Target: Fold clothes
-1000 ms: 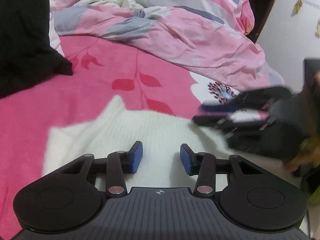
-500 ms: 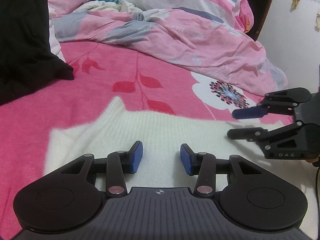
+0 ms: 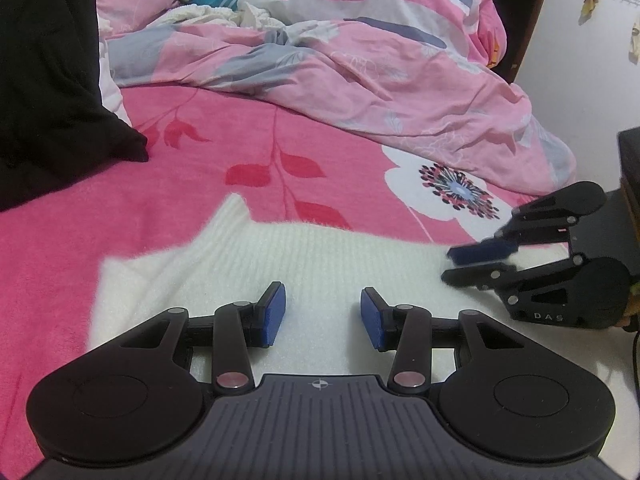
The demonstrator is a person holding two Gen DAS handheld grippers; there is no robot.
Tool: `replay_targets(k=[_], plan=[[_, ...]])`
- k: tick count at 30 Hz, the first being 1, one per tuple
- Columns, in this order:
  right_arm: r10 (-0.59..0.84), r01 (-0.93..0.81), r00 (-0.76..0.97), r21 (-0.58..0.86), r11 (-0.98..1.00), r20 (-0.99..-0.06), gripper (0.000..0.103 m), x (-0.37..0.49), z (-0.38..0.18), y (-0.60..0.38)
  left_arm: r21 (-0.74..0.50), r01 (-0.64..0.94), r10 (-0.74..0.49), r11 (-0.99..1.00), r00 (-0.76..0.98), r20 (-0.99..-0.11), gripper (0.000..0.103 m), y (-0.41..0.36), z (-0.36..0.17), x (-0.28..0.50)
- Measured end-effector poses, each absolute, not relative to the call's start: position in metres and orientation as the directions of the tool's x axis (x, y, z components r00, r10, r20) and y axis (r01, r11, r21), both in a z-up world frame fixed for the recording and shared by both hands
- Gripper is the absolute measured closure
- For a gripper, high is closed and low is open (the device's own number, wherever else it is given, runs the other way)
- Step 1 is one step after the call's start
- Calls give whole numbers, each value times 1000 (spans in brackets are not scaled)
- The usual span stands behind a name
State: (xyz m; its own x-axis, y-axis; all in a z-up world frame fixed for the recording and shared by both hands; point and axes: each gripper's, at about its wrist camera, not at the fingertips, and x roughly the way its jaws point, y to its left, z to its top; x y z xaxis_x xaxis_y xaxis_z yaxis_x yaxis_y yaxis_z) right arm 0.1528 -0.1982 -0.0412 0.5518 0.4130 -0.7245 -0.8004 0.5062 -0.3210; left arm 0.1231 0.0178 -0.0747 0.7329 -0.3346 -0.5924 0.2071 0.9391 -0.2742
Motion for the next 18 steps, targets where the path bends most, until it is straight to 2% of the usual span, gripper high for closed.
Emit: replay_targets(k=[4,8,10,14,15,16,17,18], plan=[[411,-755,638,-424,500,-651,101,142,-34,-197,-279,205,-335,938,735,-590,60,19,-75,123],[370,-744,656,-478,467,-658,101,144,-47,-192,-279,204,-335,939,735,-589,60,19,-75,123],[338,-726,683,-549,415,-647,101,142,-66,-186,-277,204,-333,939,735,-590,60,18,-75,122],[334,-702,707,-557,444,-624,99,143,-72,-186,-269,204,-328,941,736,-592,60,18,-74,122],[342,-702,702,-529,477,-624,98,145,-67,-190,-267,204,-328,942,736,-592,60,18,-74,122],[351,-702,698,-497,510,-624,88,147,-61,-195,-266,204,-327,942,736,-592,60,17,-74,122],[363,-701,692,-458,547,-624,73,150,-53,-202,-265,204,-326,942,737,-592,60,17,-74,121],[366,-683,705,-442,581,-608,70,150,-45,-210,-265,203,-326,942,737,-592,60,17,-74,121]])
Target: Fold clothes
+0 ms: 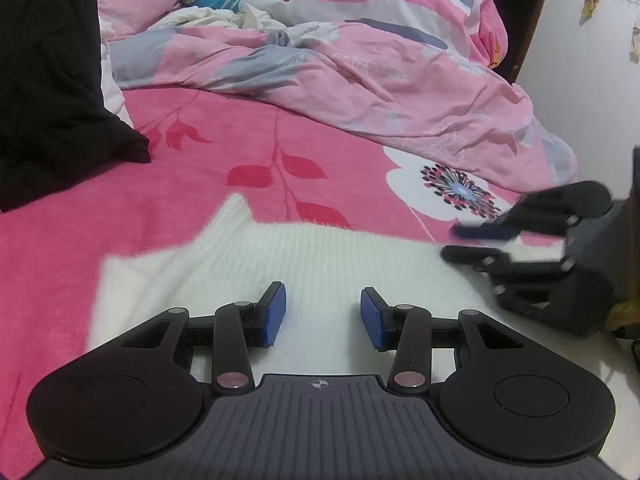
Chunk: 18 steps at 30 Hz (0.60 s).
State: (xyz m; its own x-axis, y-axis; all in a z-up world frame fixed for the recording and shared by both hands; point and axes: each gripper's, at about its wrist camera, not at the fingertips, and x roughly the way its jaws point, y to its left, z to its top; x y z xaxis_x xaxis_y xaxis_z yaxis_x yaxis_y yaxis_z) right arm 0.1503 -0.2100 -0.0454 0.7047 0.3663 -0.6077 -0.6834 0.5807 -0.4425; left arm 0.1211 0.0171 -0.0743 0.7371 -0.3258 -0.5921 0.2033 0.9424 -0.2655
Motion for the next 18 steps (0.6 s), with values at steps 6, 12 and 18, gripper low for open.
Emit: replay_targets(k=[6,12,18], plan=[[335,-575,771,-366,732,-542,64,149,-7,-267,-263,203,-324,943,738,-592,60,17,-75,121],[363,-633,705,-307,711,-610,64,140,-8,-290,-255,201,-317,946,740,-593,60,16,-75,120],[378,-723,639,-354,594,-670,65,141,-32,-261,-247,200,-311,948,740,-596,60,14,-75,120]])
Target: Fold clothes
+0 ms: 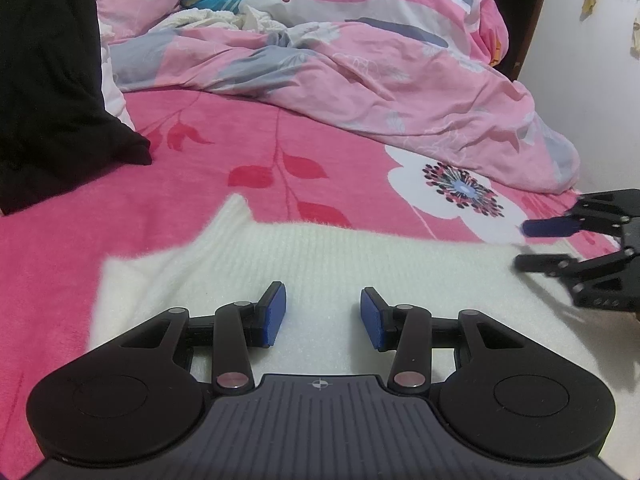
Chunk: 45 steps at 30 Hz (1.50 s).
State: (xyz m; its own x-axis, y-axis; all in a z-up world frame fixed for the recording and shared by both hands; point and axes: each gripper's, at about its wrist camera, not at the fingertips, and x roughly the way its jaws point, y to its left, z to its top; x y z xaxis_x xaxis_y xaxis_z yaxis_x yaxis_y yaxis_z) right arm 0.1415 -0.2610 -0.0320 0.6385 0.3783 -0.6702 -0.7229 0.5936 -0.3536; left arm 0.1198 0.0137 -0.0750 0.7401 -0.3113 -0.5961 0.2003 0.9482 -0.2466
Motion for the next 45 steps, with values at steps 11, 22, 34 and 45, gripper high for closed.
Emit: replay_targets(k=[11,22,34,45], plan=[[353,-740,641,-427,519,-681,100,133,-44,-244,-251,200,-314,947,742,-593,60,15,-75,119],[264,-648,750,-595,475,-606,101,133,-67,-233,-249,199,-312,948,744,-591,60,14,-76,119],[155,-295,870,-242,924,-468,53,160,5,-346,-246,199,-310,948,744,-592,60,15,-76,119],[388,-526,690,-54,849,-611,75,133,-20,-308,-233,199,-301,952,747,-593,60,13,-76,117]])
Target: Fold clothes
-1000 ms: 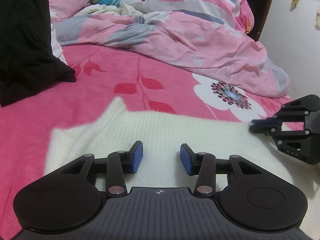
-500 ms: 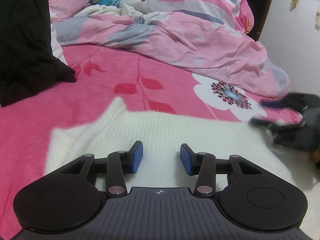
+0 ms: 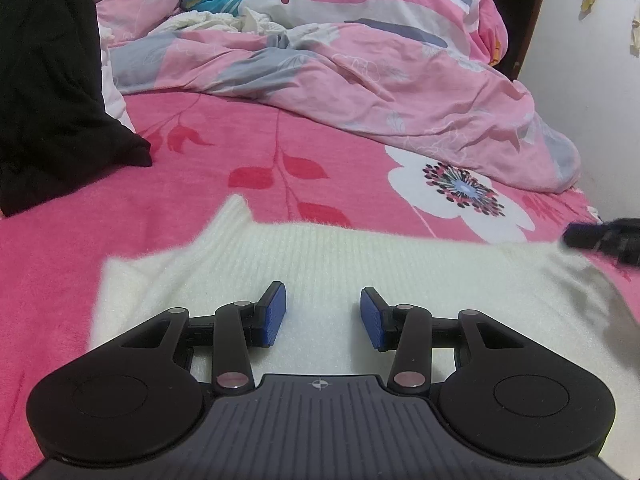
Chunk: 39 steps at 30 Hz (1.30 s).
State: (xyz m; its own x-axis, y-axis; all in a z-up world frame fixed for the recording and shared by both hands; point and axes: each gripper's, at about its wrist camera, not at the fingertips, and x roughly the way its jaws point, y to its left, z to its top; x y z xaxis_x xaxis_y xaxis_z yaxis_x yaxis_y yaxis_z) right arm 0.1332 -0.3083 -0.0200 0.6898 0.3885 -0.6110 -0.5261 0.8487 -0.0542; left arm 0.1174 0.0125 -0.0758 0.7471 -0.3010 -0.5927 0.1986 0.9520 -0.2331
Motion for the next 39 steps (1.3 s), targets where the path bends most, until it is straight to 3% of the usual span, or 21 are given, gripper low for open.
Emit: replay_targets(k=[4,7,11,15,18,19,20,24,27,31,34,39], plan=[[324,-526,673,-124,841,-665,78,147,-41,-296,-238,198,-303,951,748,-590,60,13,-76,117],[268,-301,705,65,951,-657,86,170,-38,-356,-246,199,-309,949,749,-586,60,14,-77,117],[145,-31,744,183,983,-652,90,171,-33,-418,-254,199,-315,946,749,-583,60,15,-77,117],[247,-167,756,187,968,-606,91,142,-12,-390,-258,199,-317,945,750,-580,60,16,-77,117],[346,-306,673,179,935,-654,91,147,-24,-352,-259,199,-317,945,751,-580,60,15,-77,117],[313,-289,664,153,945,-680,92,152,-31,-348,-260,198,-317,945,751,-579,60,15,-77,117],[272,-265,656,122,957,-704,102,158,-38,-346,-263,198,-319,944,750,-579,60,15,-77,117],[47,15,734,85,996,-678,103,164,-29,-377,-275,208,-334,939,743,-579,59,18,-77,118],[112,-35,770,134,990,-628,103,138,-12,-365,-288,220,-352,932,740,-573,56,20,-70,117],[222,-174,750,138,975,-623,103,107,-12,-314,-187,302,-355,935,780,-516,51,1,-49,103],[301,-274,716,142,951,-630,103,99,-23,-278,-85,390,-368,917,745,-555,50,-31,-42,111],[376,-356,663,169,919,-647,103,112,-37,-241,-150,395,-393,906,659,-641,52,-45,-62,153]])
